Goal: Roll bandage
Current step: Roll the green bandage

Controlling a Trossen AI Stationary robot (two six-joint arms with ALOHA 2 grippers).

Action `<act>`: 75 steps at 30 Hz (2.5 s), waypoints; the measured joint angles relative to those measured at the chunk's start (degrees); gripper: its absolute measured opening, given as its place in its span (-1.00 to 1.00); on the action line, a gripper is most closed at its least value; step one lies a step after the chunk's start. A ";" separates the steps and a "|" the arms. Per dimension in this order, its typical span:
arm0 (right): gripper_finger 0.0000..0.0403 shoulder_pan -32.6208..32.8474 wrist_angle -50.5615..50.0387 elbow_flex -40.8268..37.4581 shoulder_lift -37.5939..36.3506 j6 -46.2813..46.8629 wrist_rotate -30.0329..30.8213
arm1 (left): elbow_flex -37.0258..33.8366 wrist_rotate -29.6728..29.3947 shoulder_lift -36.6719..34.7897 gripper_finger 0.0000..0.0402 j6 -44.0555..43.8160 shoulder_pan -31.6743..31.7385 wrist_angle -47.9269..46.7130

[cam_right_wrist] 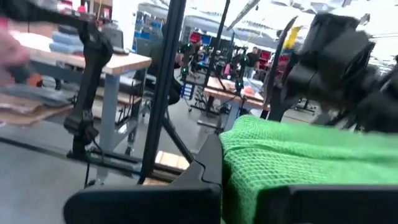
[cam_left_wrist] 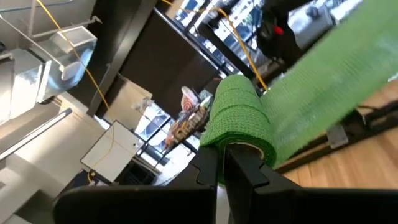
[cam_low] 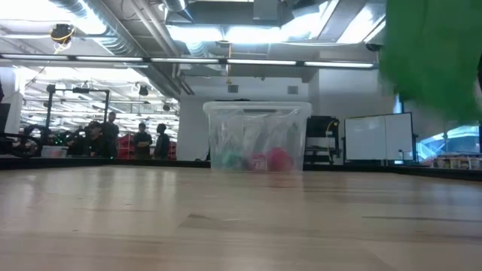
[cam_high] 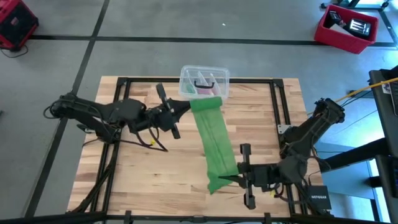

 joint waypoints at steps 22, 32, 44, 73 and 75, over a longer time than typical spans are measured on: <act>-0.96 -2.26 -2.97 14.21 0.07 0.35 3.45 | -17.62 -0.03 0.51 -0.99 -4.75 -5.52 0.54; -0.95 -5.86 -3.66 14.58 0.11 2.23 2.55 | -17.66 -0.13 8.22 -0.99 -6.82 -7.87 2.05; -0.94 -11.97 -9.60 14.58 -2.71 4.99 6.01 | -17.70 -0.67 13.70 -0.99 -4.92 -14.66 4.77; -0.94 -35.86 -33.91 2.29 1.29 38.88 -16.99 | -17.90 0.34 16.60 -0.99 -8.27 -18.49 7.02; -0.94 -36.58 -33.78 0.55 1.61 39.77 -18.06 | -17.90 0.34 17.40 -0.99 -9.20 -18.48 7.01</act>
